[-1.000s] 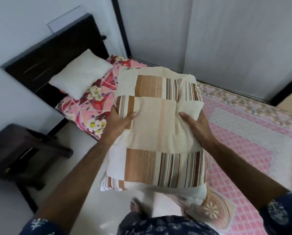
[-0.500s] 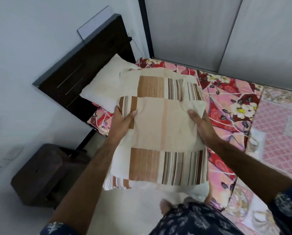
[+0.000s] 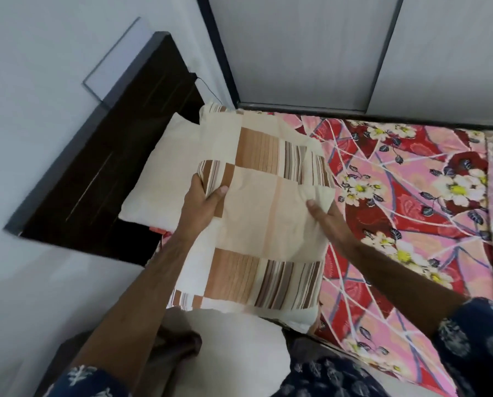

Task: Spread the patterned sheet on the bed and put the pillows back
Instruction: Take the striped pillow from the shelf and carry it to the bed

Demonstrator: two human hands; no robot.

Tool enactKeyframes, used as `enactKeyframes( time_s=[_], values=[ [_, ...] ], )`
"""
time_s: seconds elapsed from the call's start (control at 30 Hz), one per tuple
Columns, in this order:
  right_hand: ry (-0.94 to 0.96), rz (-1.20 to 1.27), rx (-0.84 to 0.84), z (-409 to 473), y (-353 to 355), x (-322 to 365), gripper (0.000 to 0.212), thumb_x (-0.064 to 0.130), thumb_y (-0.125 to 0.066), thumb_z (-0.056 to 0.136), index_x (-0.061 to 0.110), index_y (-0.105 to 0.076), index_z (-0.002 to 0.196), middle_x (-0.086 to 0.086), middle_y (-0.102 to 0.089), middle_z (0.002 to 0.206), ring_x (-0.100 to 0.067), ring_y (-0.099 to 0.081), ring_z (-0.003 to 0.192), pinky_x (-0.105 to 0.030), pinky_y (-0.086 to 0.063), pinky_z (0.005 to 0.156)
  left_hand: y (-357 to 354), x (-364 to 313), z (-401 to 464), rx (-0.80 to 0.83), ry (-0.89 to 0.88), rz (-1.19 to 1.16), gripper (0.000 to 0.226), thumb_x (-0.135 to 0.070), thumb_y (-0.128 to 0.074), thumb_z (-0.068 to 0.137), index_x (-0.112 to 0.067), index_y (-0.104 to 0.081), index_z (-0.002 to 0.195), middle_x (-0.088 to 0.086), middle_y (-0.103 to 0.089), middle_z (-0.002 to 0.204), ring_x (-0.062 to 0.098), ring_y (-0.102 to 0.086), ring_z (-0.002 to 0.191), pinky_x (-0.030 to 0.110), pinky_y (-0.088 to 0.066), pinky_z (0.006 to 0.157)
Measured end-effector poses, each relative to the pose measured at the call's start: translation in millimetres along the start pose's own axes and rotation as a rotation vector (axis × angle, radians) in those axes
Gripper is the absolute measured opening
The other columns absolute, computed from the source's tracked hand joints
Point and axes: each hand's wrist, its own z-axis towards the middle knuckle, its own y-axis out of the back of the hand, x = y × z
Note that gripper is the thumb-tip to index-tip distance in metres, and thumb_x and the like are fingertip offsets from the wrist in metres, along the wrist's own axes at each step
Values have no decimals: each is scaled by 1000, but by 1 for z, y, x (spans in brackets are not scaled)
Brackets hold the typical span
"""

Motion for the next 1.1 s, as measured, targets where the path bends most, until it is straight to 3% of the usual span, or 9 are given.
enactKeyframes(
  time_s=[0.2,0.3,0.5,0.6,0.67,0.77,0.87,0.97,1.1],
  values=[
    [-102,-5,-64,114,-64,-28,48,30,-63,99,17,-49,142,-2,-68,124,-19,-68,107,-36,-57,87,13,50,134,64,-28,94,53,-58,-69,86,-34,-44,126,-10,-63,123,16,-66,108,48,-58,94],
    [-104,9,-115,169,-91,-41,46,28,-63,99,17,-48,142,0,-67,122,-11,-67,101,-25,-55,77,10,77,193,61,-44,118,55,-51,-70,89,-28,-44,132,-11,-61,124,18,-65,110,41,-58,93],
    [-122,-51,-216,277,-143,-118,49,31,-60,100,18,-33,138,-3,-53,133,-23,-57,117,-41,-51,94,-21,158,317,107,-65,239,51,-41,-66,95,-20,-45,137,0,-61,132,24,-62,115,44,-53,98],
    [-48,-208,-250,312,-169,-157,61,28,-61,99,11,-29,148,-4,-47,139,-19,-48,124,-38,-43,104,-37,211,359,88,6,294,47,-35,-63,98,-11,-46,134,9,-62,131,32,-61,117,43,-50,97],
    [-8,-337,-275,329,-185,-183,75,43,-60,95,7,-25,151,-9,-45,144,-27,-45,131,-48,-37,113,-44,247,373,68,50,300,58,-37,-64,96,-9,-41,142,11,-58,137,34,-58,123,46,-48,102],
    [-27,-526,-311,343,-196,-203,94,59,-47,90,-1,-14,155,-22,-37,149,-41,-34,137,-55,-29,116,-56,282,369,-59,-93,552,79,-43,-59,98,-8,-21,157,17,-40,156,36,-45,138,54,-40,111],
    [-19,-547,-306,346,-191,-205,95,57,-49,92,0,-10,157,-21,-30,153,-41,-28,142,-55,-25,119,-66,270,350,-177,-352,827,75,-40,-48,102,-12,-10,161,15,-11,169,35,-16,154,56,-21,123],
    [31,-589,-328,335,-192,-199,93,58,-46,92,6,-5,159,-17,-18,163,-37,-18,150,-53,-18,123,-82,262,321,25,-565,915,70,-47,-31,104,-18,-7,162,11,1,170,30,2,157,59,-9,125],
    [376,-1030,-356,325,-194,-193,86,58,-38,99,11,0,162,-11,3,170,-27,1,157,-49,-4,127,-97,287,298,208,-655,1023,71,-54,-12,103,-15,-5,162,10,4,170,28,4,157,59,-11,124]
  ],
)
